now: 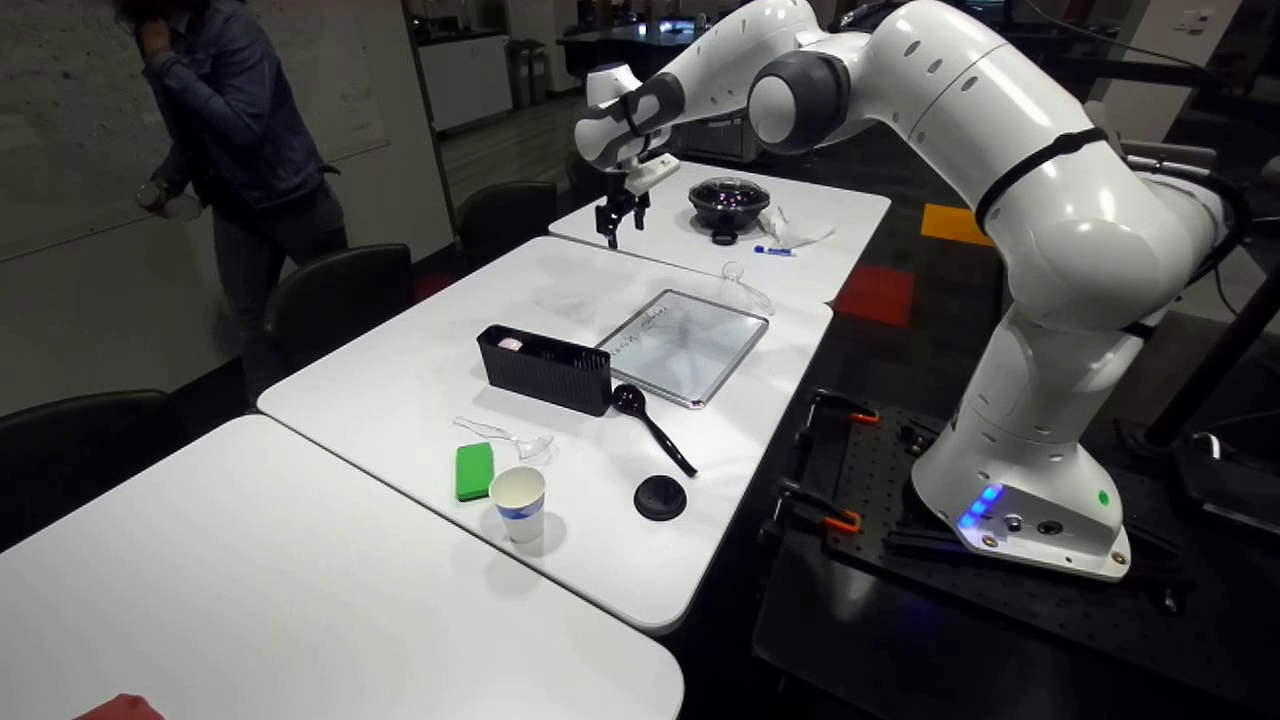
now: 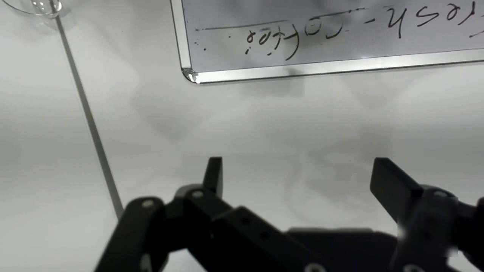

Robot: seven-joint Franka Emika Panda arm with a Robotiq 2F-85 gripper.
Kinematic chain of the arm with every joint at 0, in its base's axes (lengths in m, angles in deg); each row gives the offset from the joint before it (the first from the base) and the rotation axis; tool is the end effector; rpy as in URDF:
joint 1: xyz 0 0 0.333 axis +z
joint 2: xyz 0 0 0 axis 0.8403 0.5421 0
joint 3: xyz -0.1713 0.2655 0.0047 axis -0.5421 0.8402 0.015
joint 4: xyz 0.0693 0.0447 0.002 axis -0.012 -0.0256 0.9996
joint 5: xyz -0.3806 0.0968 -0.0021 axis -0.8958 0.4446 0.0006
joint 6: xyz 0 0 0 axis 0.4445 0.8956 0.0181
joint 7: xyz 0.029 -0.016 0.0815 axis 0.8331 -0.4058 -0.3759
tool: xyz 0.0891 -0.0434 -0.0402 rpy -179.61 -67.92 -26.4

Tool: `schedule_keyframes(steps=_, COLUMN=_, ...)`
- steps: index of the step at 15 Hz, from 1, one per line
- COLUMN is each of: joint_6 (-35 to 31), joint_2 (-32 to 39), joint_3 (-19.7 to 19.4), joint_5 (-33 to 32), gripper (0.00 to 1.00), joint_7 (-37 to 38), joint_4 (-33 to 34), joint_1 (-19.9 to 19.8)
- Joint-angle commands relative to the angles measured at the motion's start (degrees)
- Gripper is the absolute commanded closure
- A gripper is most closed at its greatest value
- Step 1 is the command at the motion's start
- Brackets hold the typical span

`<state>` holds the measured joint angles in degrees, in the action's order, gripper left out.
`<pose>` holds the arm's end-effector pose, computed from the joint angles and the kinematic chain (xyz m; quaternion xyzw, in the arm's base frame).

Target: Remove the spoon and ladle from the rack, put them on the table, and then move the rack to the right

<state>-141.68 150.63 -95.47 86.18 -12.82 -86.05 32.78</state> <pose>0.6931 -0.3809 0.2132 0.9910 -0.1060 -0.0032 0.0814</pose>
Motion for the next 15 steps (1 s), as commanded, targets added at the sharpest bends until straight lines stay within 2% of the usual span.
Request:
schedule_keyframes(steps=1, joint_6=-1.74, joint_2=-9.84, joint_3=3.70, joint_5=1.03, gripper=0.00, joint_7=-4.18, joint_4=-13.52, joint_1=1.48)
schedule_keyframes(steps=7, joint_6=-2.73, joint_2=-18.61, joint_3=9.54, joint_5=0.96, gripper=0.00, joint_7=-4.24, joint_4=-26.95, joint_1=2.52)
schedule_keyframes(steps=8, joint_6=-3.32, joint_2=-19.75, joint_3=8.39, joint_5=2.31, gripper=0.00, joint_7=-5.67, joint_4=-29.11, joint_1=3.97)
schedule_keyframes(steps=13, joint_6=-9.84, joint_2=-25.39, joint_3=9.05, joint_5=2.04, gripper=0.00, joint_7=-11.03, joint_4=-41.89, joint_1=6.53)
schedule_keyframes(steps=14, joint_6=-5.79, joint_2=-20.13, joint_3=7.96, joint_5=2.55, gripper=0.00, joint_7=-9.39, joint_4=-33.18, joint_1=6.67)
schedule_keyframes(steps=15, joint_6=-6.42, joint_2=-20.51, joint_3=7.91, joint_5=2.49, gripper=0.00, joint_7=-9.46, joint_4=-34.47, joint_1=6.98)
